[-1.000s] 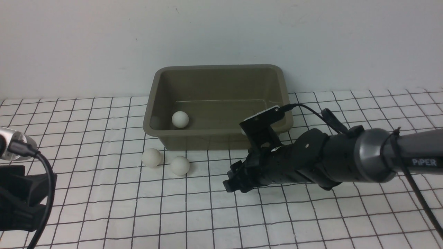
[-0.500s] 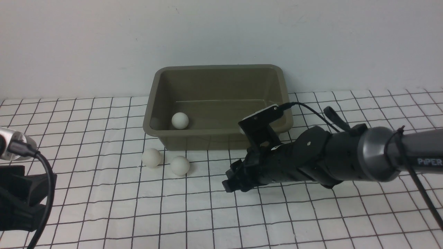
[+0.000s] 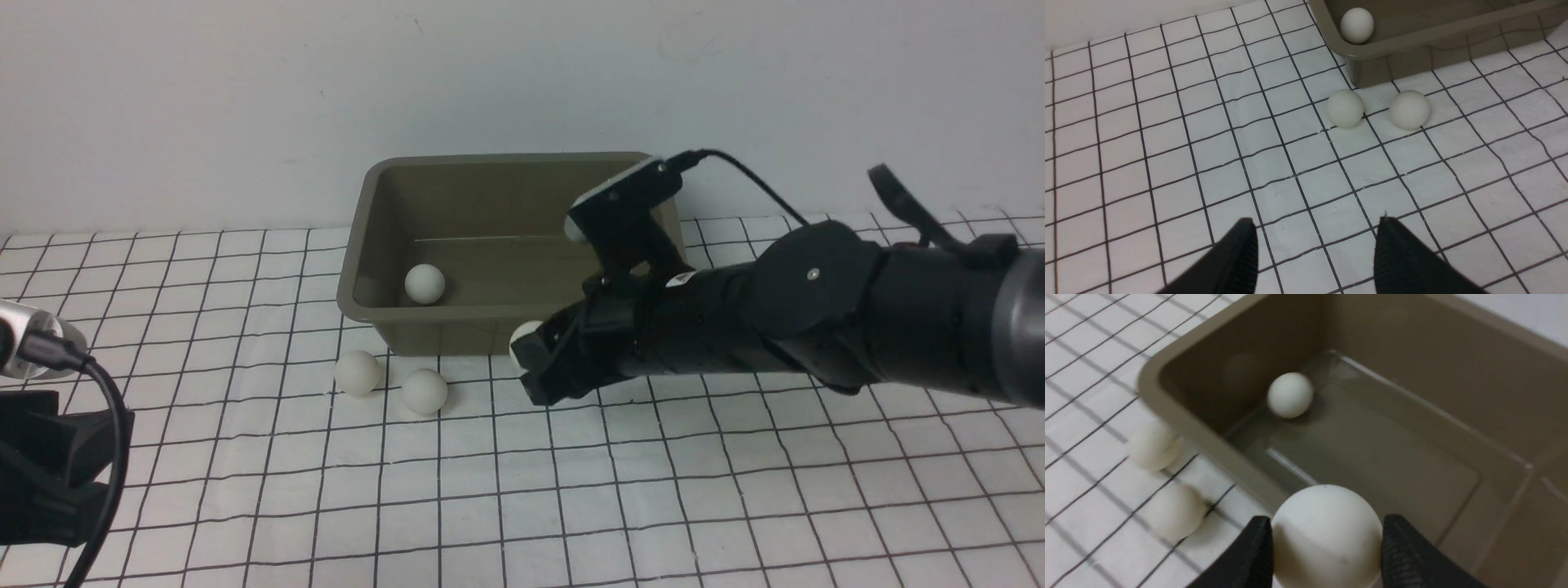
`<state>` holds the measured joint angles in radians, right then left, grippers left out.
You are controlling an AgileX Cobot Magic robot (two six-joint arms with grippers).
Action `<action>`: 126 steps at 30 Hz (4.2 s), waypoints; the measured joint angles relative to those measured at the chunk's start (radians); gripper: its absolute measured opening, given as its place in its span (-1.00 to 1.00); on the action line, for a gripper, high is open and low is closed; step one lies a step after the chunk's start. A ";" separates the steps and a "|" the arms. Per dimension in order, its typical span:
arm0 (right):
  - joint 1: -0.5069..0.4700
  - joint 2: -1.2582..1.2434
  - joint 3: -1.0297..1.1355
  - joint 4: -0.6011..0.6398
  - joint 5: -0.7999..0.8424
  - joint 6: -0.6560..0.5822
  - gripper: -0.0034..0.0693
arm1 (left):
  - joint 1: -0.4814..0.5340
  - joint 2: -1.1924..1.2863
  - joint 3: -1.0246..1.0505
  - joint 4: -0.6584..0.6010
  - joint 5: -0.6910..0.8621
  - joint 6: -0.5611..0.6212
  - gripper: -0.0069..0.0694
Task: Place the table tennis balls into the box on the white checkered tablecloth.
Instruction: 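Release the ping pong ball into the bin and lift the gripper away, then reach for and grasp a ping pong ball on the table beside the basket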
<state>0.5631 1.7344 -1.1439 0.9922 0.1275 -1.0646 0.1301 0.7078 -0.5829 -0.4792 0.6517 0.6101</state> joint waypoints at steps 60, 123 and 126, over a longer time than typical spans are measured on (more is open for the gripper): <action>-0.369 -0.777 0.000 -1.108 0.691 0.818 0.36 | 0.000 0.037 0.000 -0.222 0.023 0.188 0.10; -0.369 -0.993 0.274 -1.027 0.631 0.856 0.36 | -0.091 1.266 -0.489 -0.771 -0.109 0.962 0.10; -0.369 -0.993 0.274 -1.046 0.631 0.856 0.36 | -0.074 1.214 -0.489 -0.682 -0.072 0.889 0.10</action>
<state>0.1937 0.7412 -0.8702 -0.0540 0.7583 -0.2082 0.0563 1.9217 -1.0716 -1.1611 0.5796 1.4990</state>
